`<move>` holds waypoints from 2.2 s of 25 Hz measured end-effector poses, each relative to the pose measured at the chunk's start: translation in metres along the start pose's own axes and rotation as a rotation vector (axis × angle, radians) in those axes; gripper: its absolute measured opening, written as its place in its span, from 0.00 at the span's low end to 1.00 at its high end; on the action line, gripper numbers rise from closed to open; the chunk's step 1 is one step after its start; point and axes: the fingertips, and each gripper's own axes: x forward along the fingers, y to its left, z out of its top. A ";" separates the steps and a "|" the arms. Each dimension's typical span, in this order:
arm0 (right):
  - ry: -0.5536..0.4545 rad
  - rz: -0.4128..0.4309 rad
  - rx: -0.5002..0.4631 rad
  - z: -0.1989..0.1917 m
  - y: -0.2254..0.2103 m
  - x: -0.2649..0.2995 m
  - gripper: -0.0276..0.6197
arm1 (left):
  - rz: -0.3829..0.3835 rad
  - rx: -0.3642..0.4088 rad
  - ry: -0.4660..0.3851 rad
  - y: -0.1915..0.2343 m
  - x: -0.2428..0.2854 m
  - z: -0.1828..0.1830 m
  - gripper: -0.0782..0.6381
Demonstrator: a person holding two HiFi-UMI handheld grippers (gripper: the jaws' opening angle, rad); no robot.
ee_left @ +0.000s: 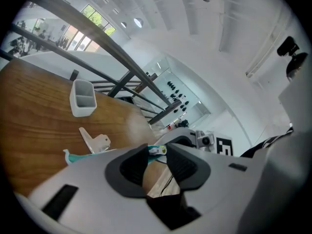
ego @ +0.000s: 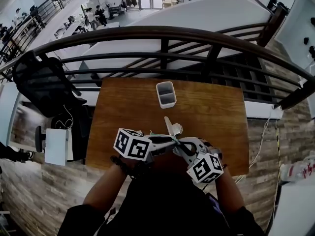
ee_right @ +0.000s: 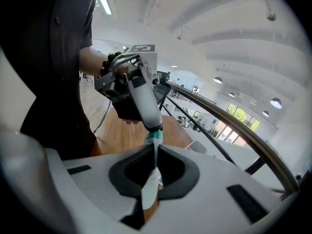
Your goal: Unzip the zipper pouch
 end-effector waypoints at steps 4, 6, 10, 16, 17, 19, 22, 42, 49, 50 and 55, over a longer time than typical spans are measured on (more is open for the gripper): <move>-0.011 0.002 0.026 -0.001 -0.002 -0.007 0.04 | -0.043 0.007 -0.013 -0.010 -0.004 0.002 0.25; -0.012 0.003 0.041 -0.003 -0.002 -0.009 0.04 | -0.056 -0.004 -0.026 -0.012 -0.007 0.004 0.23; -0.020 0.004 0.054 -0.001 -0.001 -0.008 0.04 | -0.038 0.003 -0.029 -0.006 -0.012 0.004 0.14; -0.024 0.004 0.059 -0.001 0.002 -0.005 0.04 | -0.030 0.025 -0.004 -0.003 -0.010 -0.003 0.14; -0.027 0.005 0.064 -0.001 0.003 -0.005 0.04 | -0.032 0.022 -0.007 -0.004 -0.010 -0.003 0.14; -0.038 0.009 0.079 0.000 0.003 -0.006 0.04 | -0.033 0.013 -0.018 -0.003 -0.011 -0.001 0.13; -0.072 0.023 0.119 0.002 0.002 -0.007 0.04 | -0.018 0.008 -0.030 -0.001 -0.012 0.001 0.13; -0.203 0.036 0.244 0.012 -0.007 -0.030 0.04 | 0.132 0.102 -0.043 0.022 -0.030 0.009 0.13; -0.208 0.010 0.228 0.012 -0.009 -0.028 0.04 | 0.258 0.173 -0.041 0.037 -0.033 0.011 0.13; -0.214 0.010 0.234 0.012 -0.010 -0.030 0.04 | 0.278 0.181 -0.042 0.039 -0.034 0.012 0.13; -0.218 -0.002 0.247 0.011 -0.011 -0.029 0.04 | 0.299 0.208 -0.046 0.042 -0.039 0.012 0.13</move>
